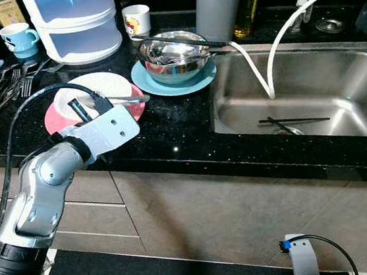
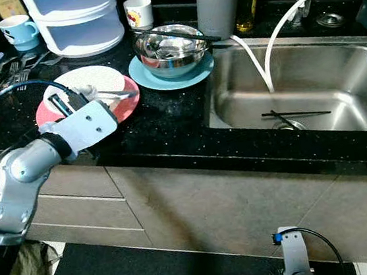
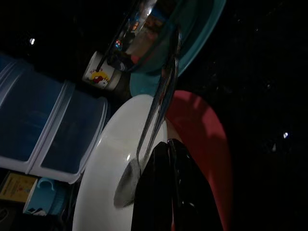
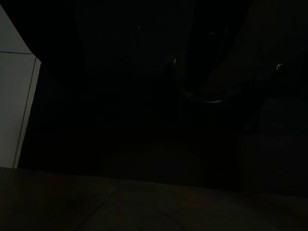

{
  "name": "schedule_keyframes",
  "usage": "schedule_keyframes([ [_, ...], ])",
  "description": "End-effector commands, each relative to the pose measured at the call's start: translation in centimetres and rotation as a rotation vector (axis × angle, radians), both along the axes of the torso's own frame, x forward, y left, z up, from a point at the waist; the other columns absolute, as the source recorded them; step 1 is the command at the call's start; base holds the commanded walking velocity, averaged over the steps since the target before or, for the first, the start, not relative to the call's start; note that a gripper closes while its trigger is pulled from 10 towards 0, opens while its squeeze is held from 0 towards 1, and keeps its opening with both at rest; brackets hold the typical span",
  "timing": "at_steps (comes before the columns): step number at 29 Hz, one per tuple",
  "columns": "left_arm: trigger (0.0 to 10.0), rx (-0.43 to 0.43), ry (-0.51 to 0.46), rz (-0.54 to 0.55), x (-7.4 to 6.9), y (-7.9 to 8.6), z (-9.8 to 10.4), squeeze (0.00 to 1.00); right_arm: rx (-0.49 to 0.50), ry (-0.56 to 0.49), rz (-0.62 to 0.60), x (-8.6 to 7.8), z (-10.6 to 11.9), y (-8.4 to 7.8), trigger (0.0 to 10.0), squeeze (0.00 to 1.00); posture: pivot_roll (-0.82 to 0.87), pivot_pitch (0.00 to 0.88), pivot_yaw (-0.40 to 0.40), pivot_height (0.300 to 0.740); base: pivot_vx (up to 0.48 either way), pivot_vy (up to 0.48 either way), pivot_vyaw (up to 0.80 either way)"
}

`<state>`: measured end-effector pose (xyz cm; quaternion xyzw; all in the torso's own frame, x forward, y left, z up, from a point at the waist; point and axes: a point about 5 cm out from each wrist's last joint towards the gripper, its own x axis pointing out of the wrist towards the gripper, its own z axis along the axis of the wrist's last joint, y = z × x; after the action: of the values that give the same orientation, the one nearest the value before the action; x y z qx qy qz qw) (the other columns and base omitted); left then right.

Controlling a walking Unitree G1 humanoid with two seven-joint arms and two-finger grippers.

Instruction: Kitchen organization

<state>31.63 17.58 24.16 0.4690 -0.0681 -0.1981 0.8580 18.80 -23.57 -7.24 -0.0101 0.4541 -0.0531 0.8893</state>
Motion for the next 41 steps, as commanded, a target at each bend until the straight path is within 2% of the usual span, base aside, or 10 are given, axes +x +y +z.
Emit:
schedule_keyframes([
  [1,0.0,-0.001,0.005,-0.014,0.0,-0.3,-0.3,0.0,0.001,0.01,-0.013,-0.3,-0.1,-0.2,10.0,0.0,0.05,0.114,-0.022,0.74,0.0,0.0,0.0],
  [9,0.0,-0.027,-0.024,-0.028,0.0,-0.7,0.2,0.0,0.0,0.012,-0.009,-0.3,-0.1,-0.2,10.0,0.0,0.05,0.114,-0.022,0.74,0.0,0.0,0.0],
  [10,5.9,-0.05,-0.039,-0.03,0.0,-0.8,0.5,0.46,0.0,0.012,-0.009,-0.3,-0.1,-0.2,10.0,0.0,0.05,0.115,-0.023,0.74,0.0,0.0,0.0],
  [11,10.0,-0.071,-0.05,-0.034,0.0,-1.0,0.8,1.0,0.0,0.012,-0.009,-0.3,-0.1,-0.2,10.0,0.0,0.05,0.115,-0.023,0.74,0.0,0.0,0.0],
  [14,10.0,-0.085,-0.057,-0.041,-0.1,-1.1,1.1,1.0,0.0,0.012,-0.009,-0.3,-0.1,-0.2,10.0,0.0,0.05,0.116,-0.023,0.74,0.0,0.0,0.0],
  [22,10.0,-0.045,-0.098,-0.073,-0.1,-2.2,1.4,1.0,0.0,0.011,-0.009,-0.3,-0.1,-0.2,10.0,0.0,0.04,0.12,-0.02,0.74,0.0,0.0,0.0],
  [23,10.0,-0.034,-0.096,-0.078,-0.1,-2.2,1.2,0.0,0.0,0.01,-0.009,-0.3,-0.1,-0.2,10.0,0.0,0.04,0.125,-0.016,0.74,0.0,0.0,0.0],
  [31,10.0,-0.033,-0.056,-0.094,0.4,-2.6,0.2,0.0,-0.001,0.006,-0.01,-0.3,-0.1,-0.2,10.0,0.0,0.03,0.136,-0.011,0.74,0.0,0.0,0.0],
  [34,10.0,-0.005,-0.05,-0.103,0.6,-2.7,-0.4,0.0,0.0,0.005,-0.01,-0.3,-0.1,-0.1,10.0,0.0,0.02,0.142,-0.009,0.74,0.0,0.0,0.0],
  [41,10.0,0.035,-0.101,-0.097,1.6,-2.4,0.1,0.0,0.003,0.006,-0.007,-0.5,-0.2,-0.1,10.0,0.0,0.0,0.15,-0.003,0.74,0.0,0.0,0.0],
])
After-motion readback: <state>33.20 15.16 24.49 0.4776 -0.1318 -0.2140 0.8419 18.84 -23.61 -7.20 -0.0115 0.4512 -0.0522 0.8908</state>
